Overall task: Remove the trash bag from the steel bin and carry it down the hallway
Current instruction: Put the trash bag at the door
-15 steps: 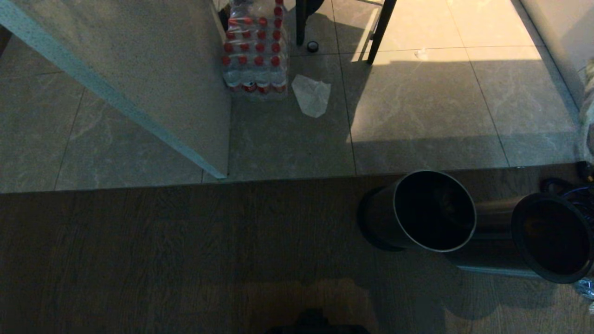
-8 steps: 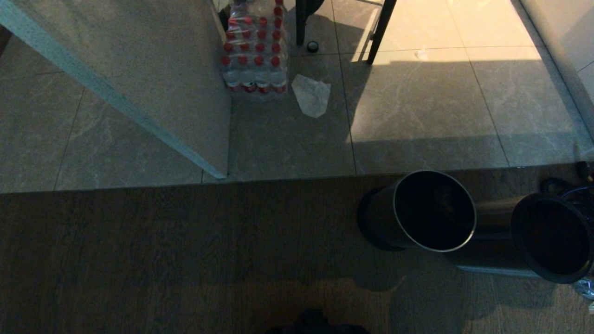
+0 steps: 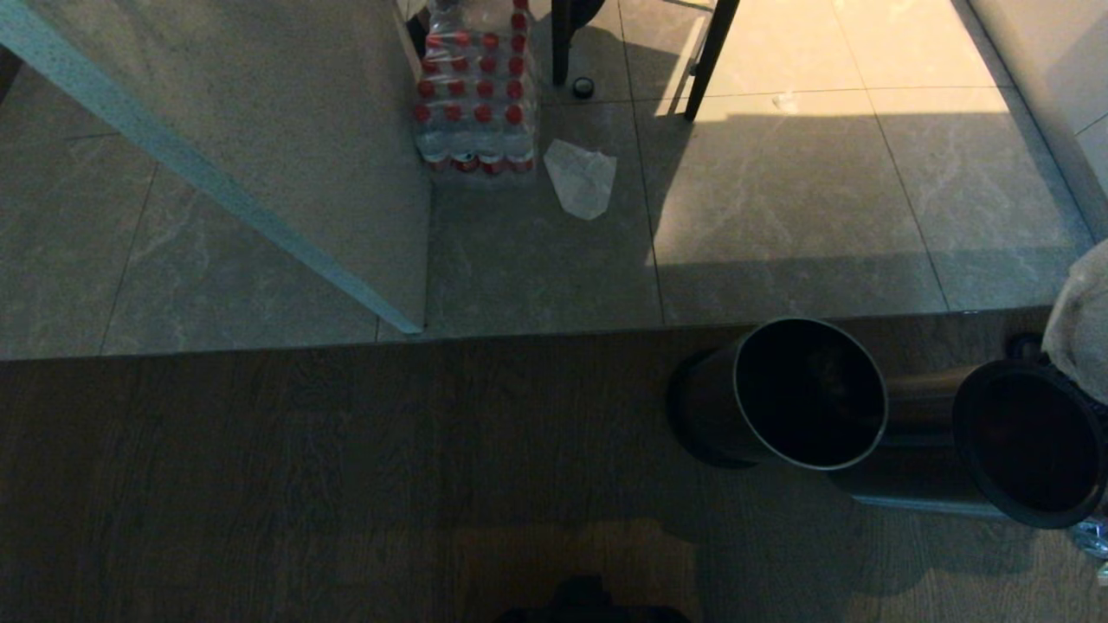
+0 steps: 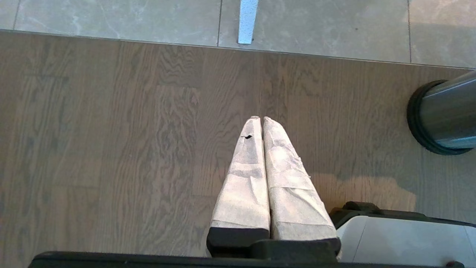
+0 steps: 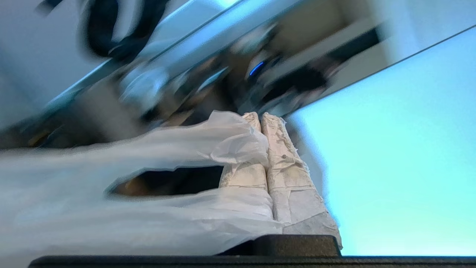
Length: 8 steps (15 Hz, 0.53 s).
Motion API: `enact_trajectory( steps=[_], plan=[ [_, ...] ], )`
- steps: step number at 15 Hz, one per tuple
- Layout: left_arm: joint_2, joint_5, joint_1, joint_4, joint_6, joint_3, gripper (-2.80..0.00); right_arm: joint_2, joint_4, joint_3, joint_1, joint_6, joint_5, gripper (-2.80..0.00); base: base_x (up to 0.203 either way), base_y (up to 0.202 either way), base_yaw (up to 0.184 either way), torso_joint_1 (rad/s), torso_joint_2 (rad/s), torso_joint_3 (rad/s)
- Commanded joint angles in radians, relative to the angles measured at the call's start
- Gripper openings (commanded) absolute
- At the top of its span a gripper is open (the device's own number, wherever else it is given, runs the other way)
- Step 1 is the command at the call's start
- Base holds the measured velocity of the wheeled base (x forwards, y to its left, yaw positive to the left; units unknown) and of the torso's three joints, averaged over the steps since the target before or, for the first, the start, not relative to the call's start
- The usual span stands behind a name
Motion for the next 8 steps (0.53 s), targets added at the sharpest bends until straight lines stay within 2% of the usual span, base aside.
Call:
enact_trajectory(
  steps=[1,2,4,5,6,8],
  plan=[
    [0.000,0.001,0.002,0.000,0.000,0.000,-2.80,-0.102,0.158,0.054,-0.147,0.200,0.227,-2.80,0.000,0.000,0.000,0.000,0.00,0.000],
    [0.000,0.001,0.001,0.000,0.000,0.000,-2.80,-0.140,0.368,0.042,-0.207,0.351,0.402,-2.80,0.000,0.000,0.000,0.000,0.00,0.000],
    [0.000,0.001,0.001,0.000,0.000,0.000,-2.80,-0.224,0.816,0.011,-0.306,0.681,0.875,-2.80,0.000,0.000,0.000,0.000,0.00,0.000],
    [0.000,0.001,0.001,0.000,0.000,0.001,-2.80,-0.275,0.932,0.011,-0.332,0.832,1.077,-2.80,0.000,0.000,0.000,0.000,0.00,0.000],
    [0.000,0.001,0.001,0.000,-0.001,0.000,-2.80,-0.340,1.002,0.042,-0.342,0.946,1.216,-2.80,0.000,0.000,0.000,0.000,0.00,0.000],
    [0.000,0.001,0.001,0.000,-0.001,0.000,-2.80,-0.453,1.074,0.151,-0.315,1.020,1.346,-2.80,0.000,0.000,0.000,0.000,0.00,0.000]
  ],
)
